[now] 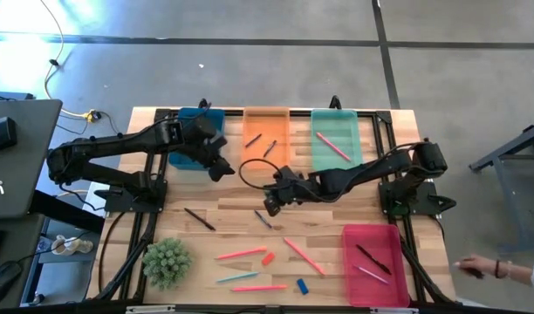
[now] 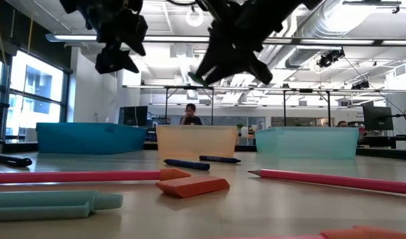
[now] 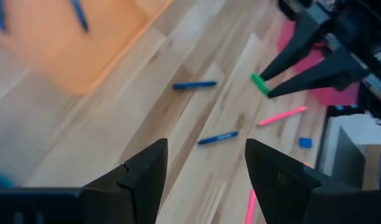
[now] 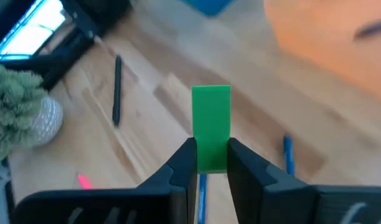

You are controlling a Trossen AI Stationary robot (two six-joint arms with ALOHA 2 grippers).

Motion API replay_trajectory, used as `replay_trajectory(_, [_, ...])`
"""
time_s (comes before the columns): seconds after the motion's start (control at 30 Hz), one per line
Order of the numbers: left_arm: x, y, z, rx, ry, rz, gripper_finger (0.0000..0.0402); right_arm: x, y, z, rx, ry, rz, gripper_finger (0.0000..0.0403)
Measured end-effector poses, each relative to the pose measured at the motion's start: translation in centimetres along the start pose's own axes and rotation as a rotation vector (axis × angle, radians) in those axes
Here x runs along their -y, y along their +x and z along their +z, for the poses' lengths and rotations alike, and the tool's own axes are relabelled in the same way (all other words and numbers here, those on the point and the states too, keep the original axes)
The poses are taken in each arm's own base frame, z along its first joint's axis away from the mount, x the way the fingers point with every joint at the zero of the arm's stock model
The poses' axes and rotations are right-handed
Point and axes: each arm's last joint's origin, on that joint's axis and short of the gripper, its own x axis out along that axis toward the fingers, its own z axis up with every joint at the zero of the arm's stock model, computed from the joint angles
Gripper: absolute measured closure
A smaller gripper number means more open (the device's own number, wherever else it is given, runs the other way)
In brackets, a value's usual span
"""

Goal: Sort crayons/erasers/pens/pencils in bins
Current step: Put the green eraser into the dark blue bin

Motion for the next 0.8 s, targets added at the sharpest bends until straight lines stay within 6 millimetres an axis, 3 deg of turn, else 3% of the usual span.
replay_trajectory(0.2, [0.4, 0.0, 0.8, 0.084, -0.032, -0.042, 0.02, -1.2, -1.2, 2.4, 0.129, -0.156, -0.092, 0.0347])
replay_trajectory(0.43, [1.1, 0.2, 2.2, 0.203, -0.077, -0.117, 0.02, -0.9, -1.8, 5.0, 0.14, -0.318, -0.155, 0.0347])
replay_trajectory(0.8, [1.1, 2.2, 3.8, 0.264, -0.116, -0.165, 0.02, -0.3, -1.8, 6.4, 0.137, -0.622, -0.198, 0.0347])
